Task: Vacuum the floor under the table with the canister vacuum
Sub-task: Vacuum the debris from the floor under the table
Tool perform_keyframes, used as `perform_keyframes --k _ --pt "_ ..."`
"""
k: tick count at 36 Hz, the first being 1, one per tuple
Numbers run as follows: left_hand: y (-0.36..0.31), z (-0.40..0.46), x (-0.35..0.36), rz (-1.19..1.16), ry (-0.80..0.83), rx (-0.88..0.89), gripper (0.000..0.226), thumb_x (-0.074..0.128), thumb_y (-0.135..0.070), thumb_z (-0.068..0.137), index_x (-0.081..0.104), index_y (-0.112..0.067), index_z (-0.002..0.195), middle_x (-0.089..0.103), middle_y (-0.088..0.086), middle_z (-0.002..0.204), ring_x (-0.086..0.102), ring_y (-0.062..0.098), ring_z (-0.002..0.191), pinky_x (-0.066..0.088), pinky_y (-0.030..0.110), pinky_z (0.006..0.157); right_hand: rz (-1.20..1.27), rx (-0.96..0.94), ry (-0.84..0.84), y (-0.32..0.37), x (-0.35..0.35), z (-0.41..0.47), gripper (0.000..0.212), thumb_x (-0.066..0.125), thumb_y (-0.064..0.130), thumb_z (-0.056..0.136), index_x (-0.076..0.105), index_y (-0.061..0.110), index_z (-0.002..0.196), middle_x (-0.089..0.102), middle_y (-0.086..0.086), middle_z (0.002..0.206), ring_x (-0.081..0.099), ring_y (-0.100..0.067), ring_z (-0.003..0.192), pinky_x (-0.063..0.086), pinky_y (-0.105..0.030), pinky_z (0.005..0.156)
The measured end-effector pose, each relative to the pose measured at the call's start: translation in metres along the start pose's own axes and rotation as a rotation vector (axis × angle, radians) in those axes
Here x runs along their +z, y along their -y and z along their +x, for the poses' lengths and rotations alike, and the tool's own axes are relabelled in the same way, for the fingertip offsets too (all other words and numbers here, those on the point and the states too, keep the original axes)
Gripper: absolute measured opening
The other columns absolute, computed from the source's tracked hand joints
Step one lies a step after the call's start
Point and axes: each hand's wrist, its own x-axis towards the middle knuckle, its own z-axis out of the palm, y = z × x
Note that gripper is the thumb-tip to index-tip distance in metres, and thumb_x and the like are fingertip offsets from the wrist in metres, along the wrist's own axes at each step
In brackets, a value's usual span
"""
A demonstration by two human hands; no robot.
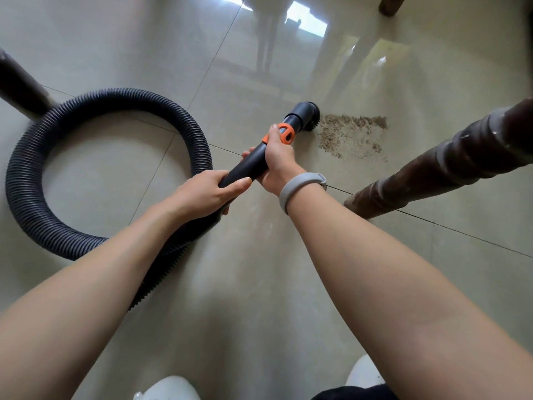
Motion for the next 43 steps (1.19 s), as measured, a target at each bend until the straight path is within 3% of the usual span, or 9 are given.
perform_keyframes --k 5,12,19,24,28,32,39,43 --pt "-0.012 0.013 -0.002 -0.047 0.014 0.022 0.052 0.048 -0.072 0.072 0.048 -0.021 0.067 0.063 0.001 0.054 0.06 0.019 0.05 0.05 0.035 0.063 -0.021 -0.024 -0.008 0.013 0.0 0.009 0.039 0.041 0.046 0.098 0.039 0.009 0.106 0.055 -0.009 0.077 0.059 -0.022 0.064 0.052 -0.043 0.085" --pt "-0.023 0.023 -0.001 0.001 0.02 0.043 0.044 0.05 -0.061 0.087 0.049 -0.02 0.07 0.063 -0.002 0.054 0.059 0.016 0.049 0.053 0.039 0.067 -0.001 -0.02 -0.008 0.023 -0.009 0.014 0.038 0.041 0.046 0.098 0.039 0.011 0.114 0.056 -0.011 0.082 0.06 -0.023 0.068 0.052 -0.044 0.085" --pt "-0.022 0.014 0.006 0.103 -0.006 0.002 0.056 0.04 -0.076 0.071 0.05 -0.021 0.071 0.066 -0.004 0.058 0.064 0.016 0.055 0.054 0.044 0.074 0.014 -0.015 -0.005 0.014 -0.015 0.013 0.04 0.043 0.047 0.098 0.039 0.01 0.111 0.056 -0.011 0.078 0.06 -0.023 0.069 0.05 -0.046 0.094" --pt "-0.018 0.005 0.006 0.136 0.0 0.0 0.059 0.036 -0.08 0.067 0.05 -0.022 0.072 0.066 -0.006 0.059 0.064 0.015 0.057 0.054 0.044 0.075 0.029 -0.016 -0.004 0.004 -0.019 0.006 0.04 0.044 0.046 0.098 0.039 0.008 0.109 0.056 -0.01 0.075 0.059 -0.022 0.069 0.052 -0.043 0.089" --pt "-0.011 -0.004 0.008 0.151 -0.002 0.009 0.049 0.037 -0.078 0.071 0.05 -0.03 0.069 0.065 -0.008 0.058 0.062 0.012 0.055 0.054 0.042 0.074 0.043 -0.009 -0.005 -0.006 -0.02 -0.001 0.039 0.045 0.046 0.097 0.04 0.009 0.108 0.056 -0.01 0.077 0.06 -0.021 0.07 0.052 -0.044 0.092" --pt "-0.004 -0.016 0.01 0.162 -0.005 0.0 0.05 0.039 -0.075 0.072 0.05 -0.026 0.071 0.064 -0.008 0.057 0.061 0.01 0.053 0.052 0.039 0.071 0.064 0.002 0.007 -0.02 -0.022 -0.01 0.037 0.045 0.046 0.097 0.039 0.011 0.107 0.057 -0.01 0.086 0.061 -0.021 0.074 0.052 -0.045 0.093" --pt "0.008 -0.037 0.009 0.141 0.014 -0.025 0.046 0.042 -0.075 0.069 0.05 -0.03 0.066 0.065 -0.007 0.057 0.059 0.008 0.052 0.05 0.036 0.068 0.104 0.015 -0.016 -0.039 -0.02 -0.028 0.033 0.044 0.044 0.098 0.043 0.013 0.084 0.058 -0.009 0.079 0.061 -0.021 0.067 0.054 -0.044 0.088" --pt "0.013 -0.045 0.008 0.111 0.044 -0.019 0.035 0.045 -0.074 0.069 0.052 -0.04 0.065 0.063 -0.008 0.054 0.056 0.006 0.047 0.049 0.036 0.065 0.115 0.026 -0.038 -0.05 -0.02 -0.036 0.034 0.044 0.045 0.098 0.042 0.015 0.082 0.057 -0.008 0.078 0.062 -0.019 0.066 0.054 -0.042 0.087"
